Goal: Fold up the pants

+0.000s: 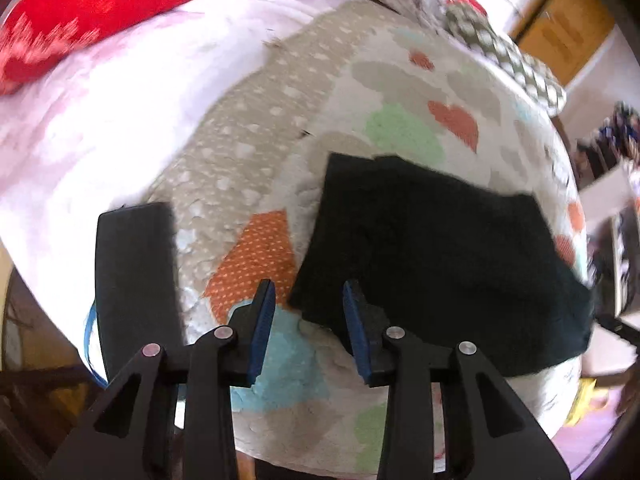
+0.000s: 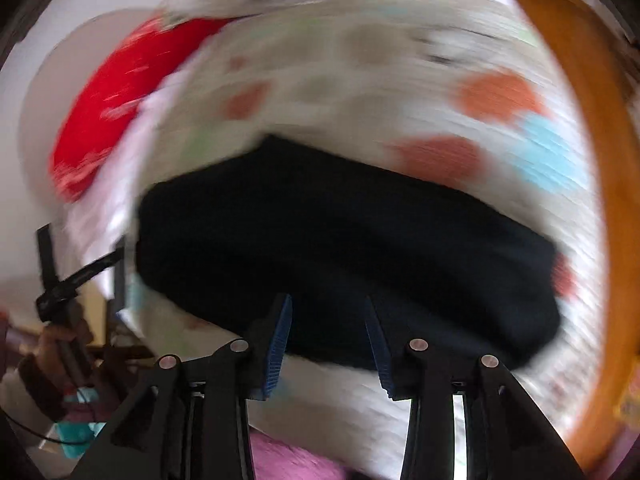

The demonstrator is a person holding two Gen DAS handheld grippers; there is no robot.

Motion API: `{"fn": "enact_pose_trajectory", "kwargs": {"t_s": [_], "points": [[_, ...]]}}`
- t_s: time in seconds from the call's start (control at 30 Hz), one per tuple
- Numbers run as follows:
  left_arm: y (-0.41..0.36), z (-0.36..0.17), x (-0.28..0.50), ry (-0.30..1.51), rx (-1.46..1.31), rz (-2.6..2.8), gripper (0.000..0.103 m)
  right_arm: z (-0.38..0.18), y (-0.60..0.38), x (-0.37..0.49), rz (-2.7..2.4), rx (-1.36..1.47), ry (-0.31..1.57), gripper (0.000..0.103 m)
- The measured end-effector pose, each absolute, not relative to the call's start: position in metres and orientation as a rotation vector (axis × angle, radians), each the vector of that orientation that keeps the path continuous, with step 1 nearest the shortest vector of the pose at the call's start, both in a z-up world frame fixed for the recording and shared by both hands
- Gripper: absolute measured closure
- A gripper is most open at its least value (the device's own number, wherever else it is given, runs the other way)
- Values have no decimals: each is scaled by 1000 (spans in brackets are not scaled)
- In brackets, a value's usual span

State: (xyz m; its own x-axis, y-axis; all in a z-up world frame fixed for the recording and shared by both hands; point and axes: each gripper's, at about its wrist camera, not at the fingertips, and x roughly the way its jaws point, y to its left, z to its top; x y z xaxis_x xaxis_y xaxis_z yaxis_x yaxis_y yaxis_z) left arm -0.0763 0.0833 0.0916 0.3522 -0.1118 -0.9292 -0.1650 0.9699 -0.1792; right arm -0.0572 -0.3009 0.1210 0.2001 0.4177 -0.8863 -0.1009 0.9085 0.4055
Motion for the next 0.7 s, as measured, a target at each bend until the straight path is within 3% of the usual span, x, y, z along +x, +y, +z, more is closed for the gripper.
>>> {"fn": "enact_pose_trajectory", "kwargs": {"t_s": [0.17,0.27,0.53,0.7], "points": [[81,97,-76,1198,-222,23,69,108,-208,-5,541,291,1283,63],[73,95,-68,1185,-218,-10,67,100,-153,27,626,252,1266,53],[59,58,-59,1249,-209,35,63,60,-34,62,739,-123,1335,57],[67,42,-61,1253,-259,78,49,38,-20,61,683,-167,1332,57]]}}
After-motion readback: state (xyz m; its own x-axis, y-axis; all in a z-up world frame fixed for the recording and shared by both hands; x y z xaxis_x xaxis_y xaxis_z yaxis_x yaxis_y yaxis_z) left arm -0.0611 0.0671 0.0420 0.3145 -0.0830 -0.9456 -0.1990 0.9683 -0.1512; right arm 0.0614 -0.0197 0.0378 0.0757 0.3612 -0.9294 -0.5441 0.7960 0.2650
